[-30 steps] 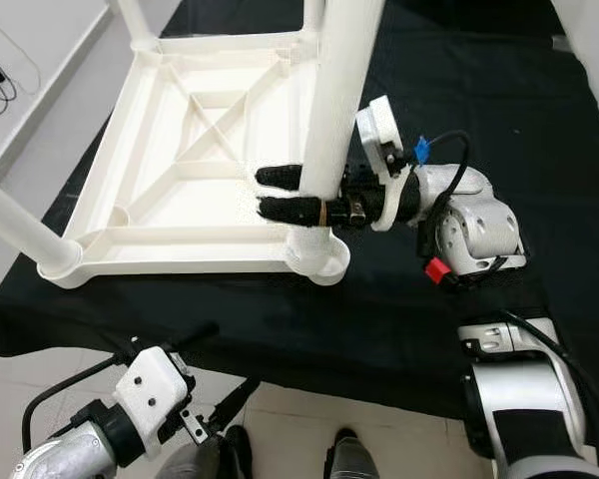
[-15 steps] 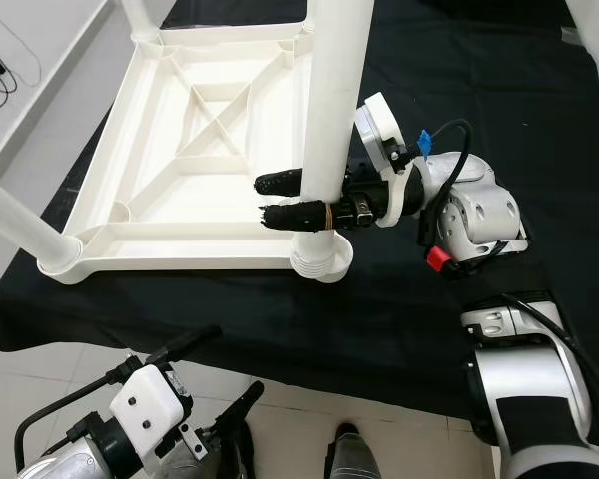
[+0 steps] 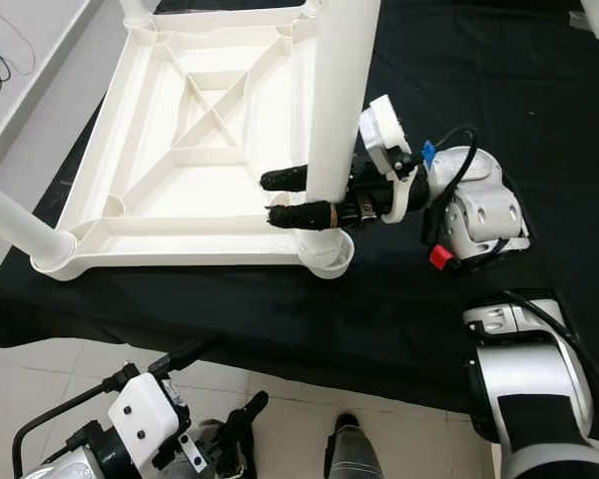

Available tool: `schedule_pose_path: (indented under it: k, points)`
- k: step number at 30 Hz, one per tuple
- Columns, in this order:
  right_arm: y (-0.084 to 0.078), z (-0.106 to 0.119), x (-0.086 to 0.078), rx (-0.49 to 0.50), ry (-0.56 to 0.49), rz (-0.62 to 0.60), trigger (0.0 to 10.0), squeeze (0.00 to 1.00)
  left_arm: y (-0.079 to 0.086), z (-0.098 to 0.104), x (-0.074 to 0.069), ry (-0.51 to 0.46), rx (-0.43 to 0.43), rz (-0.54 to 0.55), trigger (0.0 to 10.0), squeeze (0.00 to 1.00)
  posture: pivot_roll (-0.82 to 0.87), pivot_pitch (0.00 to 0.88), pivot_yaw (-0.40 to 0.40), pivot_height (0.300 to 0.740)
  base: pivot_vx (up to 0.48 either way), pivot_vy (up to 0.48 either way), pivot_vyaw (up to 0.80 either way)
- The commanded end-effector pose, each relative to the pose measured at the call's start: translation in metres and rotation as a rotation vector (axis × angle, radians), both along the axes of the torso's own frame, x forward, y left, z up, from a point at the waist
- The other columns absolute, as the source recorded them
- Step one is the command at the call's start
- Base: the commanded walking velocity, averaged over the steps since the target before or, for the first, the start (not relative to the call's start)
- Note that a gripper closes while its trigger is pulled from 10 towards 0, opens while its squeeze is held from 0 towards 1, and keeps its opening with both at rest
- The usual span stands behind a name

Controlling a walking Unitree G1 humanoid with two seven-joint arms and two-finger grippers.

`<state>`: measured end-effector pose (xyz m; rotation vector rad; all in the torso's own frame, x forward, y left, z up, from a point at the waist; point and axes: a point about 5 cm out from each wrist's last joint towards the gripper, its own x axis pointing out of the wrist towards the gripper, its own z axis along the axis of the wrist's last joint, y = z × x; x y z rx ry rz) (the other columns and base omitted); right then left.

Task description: Building children table

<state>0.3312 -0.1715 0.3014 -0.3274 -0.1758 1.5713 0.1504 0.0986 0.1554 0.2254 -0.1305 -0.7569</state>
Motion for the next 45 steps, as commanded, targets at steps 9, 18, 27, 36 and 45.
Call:
schedule_pose_path:
  k: [9,18,27,36,45]
  points:
    - [-0.008,-0.007,-0.002,-0.051,0.033,0.012,10.0,0.00,0.001,0.001,-0.005,0.012,-0.024,-0.010,10.0,0.00,0.08,0.388,0.080,0.740,0.000,0.000,0.00]
    - [-0.010,-0.013,-0.007,-0.058,0.040,0.020,10.0,0.00,0.003,0.001,-0.005,0.013,-0.023,-0.013,10.0,0.00,0.08,0.385,0.088,0.740,0.000,0.000,0.00]
    - [0.001,-0.023,-0.015,-0.085,0.031,0.075,10.0,0.00,0.003,0.001,-0.004,0.012,-0.023,-0.012,10.0,0.00,0.08,0.383,0.089,0.740,0.000,0.000,0.00]
    - [0.009,-0.037,-0.019,-0.113,0.062,0.099,10.0,0.00,0.004,0.000,-0.001,0.009,-0.023,-0.014,10.0,0.00,0.07,0.380,0.090,0.740,0.000,0.000,0.00]
    - [0.015,-0.049,-0.018,-0.140,0.053,0.011,10.0,0.00,0.004,0.000,0.001,0.004,-0.026,-0.010,10.0,0.00,0.07,0.374,0.085,0.740,0.000,0.000,0.00]
